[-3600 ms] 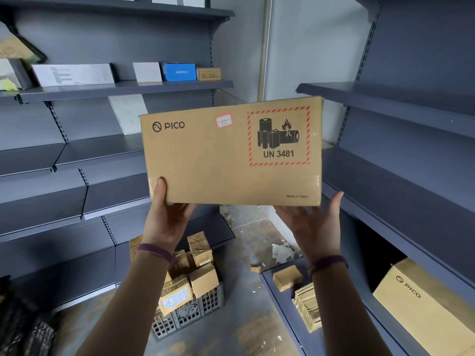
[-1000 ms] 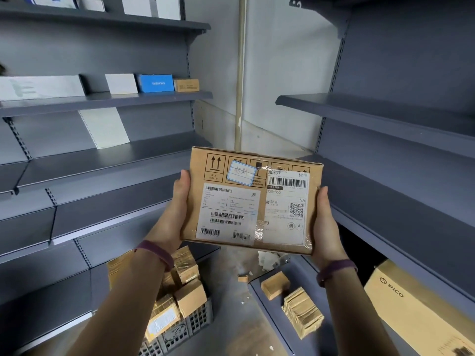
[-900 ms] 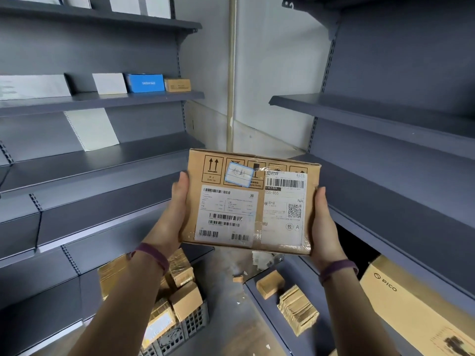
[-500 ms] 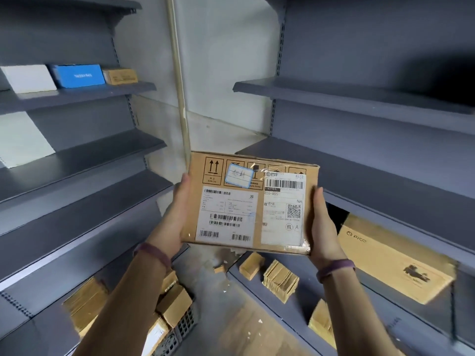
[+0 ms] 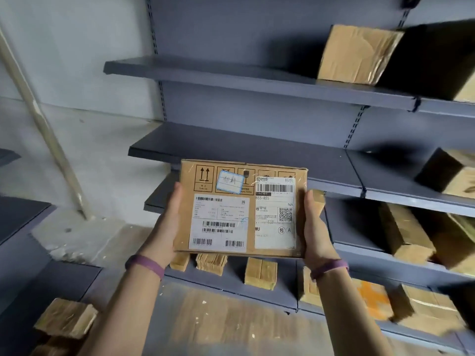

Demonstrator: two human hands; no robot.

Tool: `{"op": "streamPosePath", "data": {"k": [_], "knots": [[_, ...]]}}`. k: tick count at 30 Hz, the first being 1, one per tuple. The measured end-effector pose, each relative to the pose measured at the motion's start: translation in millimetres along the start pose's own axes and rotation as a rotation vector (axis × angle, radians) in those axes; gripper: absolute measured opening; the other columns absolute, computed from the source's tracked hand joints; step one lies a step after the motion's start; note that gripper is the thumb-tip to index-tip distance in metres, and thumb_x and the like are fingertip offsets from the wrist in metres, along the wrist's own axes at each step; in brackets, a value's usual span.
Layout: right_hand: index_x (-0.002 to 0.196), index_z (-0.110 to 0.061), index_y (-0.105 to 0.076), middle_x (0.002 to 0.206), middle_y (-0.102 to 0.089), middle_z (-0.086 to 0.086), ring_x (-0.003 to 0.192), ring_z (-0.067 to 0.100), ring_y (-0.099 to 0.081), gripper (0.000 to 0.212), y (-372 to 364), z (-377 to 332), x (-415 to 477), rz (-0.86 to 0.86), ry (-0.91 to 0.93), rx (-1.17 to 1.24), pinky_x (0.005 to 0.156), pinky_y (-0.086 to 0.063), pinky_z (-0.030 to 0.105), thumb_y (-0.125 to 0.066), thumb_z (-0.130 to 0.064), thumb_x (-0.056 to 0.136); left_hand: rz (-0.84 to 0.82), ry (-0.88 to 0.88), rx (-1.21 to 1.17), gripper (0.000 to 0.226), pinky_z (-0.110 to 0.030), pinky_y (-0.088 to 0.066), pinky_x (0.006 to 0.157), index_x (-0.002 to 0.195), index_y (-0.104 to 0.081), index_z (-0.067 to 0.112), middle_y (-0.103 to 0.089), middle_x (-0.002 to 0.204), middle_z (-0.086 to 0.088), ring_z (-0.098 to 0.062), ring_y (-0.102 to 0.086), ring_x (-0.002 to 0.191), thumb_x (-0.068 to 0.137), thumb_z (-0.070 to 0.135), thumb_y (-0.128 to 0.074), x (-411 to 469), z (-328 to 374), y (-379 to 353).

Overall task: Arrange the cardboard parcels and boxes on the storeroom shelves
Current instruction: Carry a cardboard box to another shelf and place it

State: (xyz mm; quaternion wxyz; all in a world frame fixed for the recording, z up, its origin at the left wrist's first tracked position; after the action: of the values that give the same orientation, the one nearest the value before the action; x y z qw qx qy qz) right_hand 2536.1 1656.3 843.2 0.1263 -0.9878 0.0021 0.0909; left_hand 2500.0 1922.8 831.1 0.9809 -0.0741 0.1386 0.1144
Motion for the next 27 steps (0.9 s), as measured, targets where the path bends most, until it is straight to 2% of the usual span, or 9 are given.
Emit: {"op": "streamPosePath", "data": {"k": [5, 10, 12, 14, 17, 20, 22, 24, 27], "knots": [[0.115, -0.026, -0.070, 0.110, -0.076, 0.001, 0.103, 0.021, -0.072, 0.070, 96, -8, -26, 0.215, -0.005, 0.037, 0.101, -0.051, 0.049, -0.049, -0.077, 0.070, -0.201, 0.008, 0.081, 0.090, -0.056, -0.037, 0.111, 0.137, -0.051, 0.055, -0.058, 0.143, 0.010, -0.022, -0.055, 0.130, 0.062, 0.103, -0.037, 20, -17, -90], [0.113, -0.026, -0.071, 0.111, -0.075, -0.002, 0.104, 0.017, -0.070, 0.064, 200, -22, -73, 0.454, 0.038, 0.108, 0.098, -0.052, 0.045, -0.049, -0.074, 0.076, -0.416, 0.044, 0.129, 0.065, -0.043, -0.052, 0.095, 0.123, -0.064, 0.042, -0.075, 0.111, 0.011, -0.018, -0.068, 0.110, 0.084, 0.083, -0.031, 4, -35, -213], [0.111, -0.027, -0.072, 0.110, -0.076, 0.000, 0.100, 0.019, -0.072, 0.074, 246, -25, -99, 0.566, 0.051, 0.147, 0.092, -0.055, 0.044, -0.057, -0.082, 0.063, -0.442, 0.028, 0.142, 0.059, -0.040, -0.054, 0.086, 0.119, -0.065, 0.040, -0.077, 0.100, 0.011, -0.018, -0.070, 0.102, 0.088, 0.078, -0.032, -6, -41, -259], [0.112, -0.026, -0.073, 0.110, -0.075, 0.001, 0.102, 0.021, -0.072, 0.089, 295, -27, -127, 0.673, 0.080, 0.181, 0.095, -0.053, 0.047, -0.065, -0.089, 0.050, -0.509, 0.037, 0.183, 0.070, -0.046, -0.053, 0.095, 0.126, -0.062, 0.041, -0.076, 0.110, 0.008, -0.022, -0.069, 0.106, 0.080, 0.087, -0.036, -20, -56, -309], [0.107, -0.024, -0.074, 0.105, -0.077, 0.001, 0.097, 0.020, -0.073, 0.067, 359, -35, -173, 0.776, 0.116, 0.219, 0.098, -0.051, 0.048, -0.058, -0.078, 0.072, -0.641, 0.063, 0.230, 0.067, -0.052, -0.046, 0.104, 0.122, -0.065, 0.045, -0.073, 0.118, 0.006, -0.024, -0.065, 0.112, 0.081, 0.087, -0.034, -57, -74, -386], [0.110, -0.020, -0.072, 0.103, -0.077, 0.001, 0.092, 0.017, -0.074, 0.079, 427, -41, -219, 0.866, 0.165, 0.260, 0.091, -0.054, 0.043, -0.068, -0.080, 0.057, -0.772, 0.070, 0.299, 0.082, -0.056, -0.042, 0.107, 0.128, -0.061, 0.049, -0.068, 0.129, 0.005, -0.025, -0.060, 0.119, 0.069, 0.099, -0.033, -99, -96, -463], [0.112, -0.019, -0.071, 0.103, -0.077, 0.001, 0.090, 0.016, -0.074, 0.070, 471, -47, -249, 0.927, 0.195, 0.268, 0.083, -0.055, 0.040, -0.064, -0.074, 0.068, -0.846, 0.066, 0.316, 0.097, -0.055, -0.043, 0.107, 0.133, -0.057, 0.049, -0.067, 0.131, 0.007, -0.024, -0.060, 0.121, 0.055, 0.105, -0.036, -124, -113, -513], [0.108, -0.022, -0.070, 0.103, -0.077, 0.000, 0.091, 0.017, -0.074, 0.050, 514, -53, -281, 0.972, 0.211, 0.262, 0.083, -0.056, 0.043, -0.051, -0.064, 0.088, -0.939, 0.070, 0.333, 0.090, -0.052, -0.046, 0.104, 0.133, -0.057, 0.048, -0.068, 0.129, 0.008, -0.023, -0.061, 0.120, 0.064, 0.101, -0.034, -156, -130, -565], [0.104, -0.026, -0.071, 0.103, -0.077, 0.001, 0.098, 0.024, -0.072, 0.047, 576, -58, -330, 1.075, 0.228, 0.272, 0.093, -0.055, 0.051, -0.046, -0.065, 0.092, -1.008, 0.064, 0.344, 0.069, -0.035, -0.052, 0.083, 0.133, -0.057, 0.044, -0.070, 0.121, 0.009, -0.017, -0.064, 0.111, 0.088, 0.083, -0.023, -201, -151, -634]]}}
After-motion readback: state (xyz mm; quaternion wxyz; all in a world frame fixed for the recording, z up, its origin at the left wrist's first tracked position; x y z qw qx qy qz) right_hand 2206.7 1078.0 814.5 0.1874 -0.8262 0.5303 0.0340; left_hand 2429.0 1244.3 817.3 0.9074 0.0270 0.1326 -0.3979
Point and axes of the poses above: each hand's wrist, its own x-axis towards the middle knuckle, its own y-axis out of the back of the hand, z = x × y, the point moved 10 cm from there along x, towards the middle knuckle
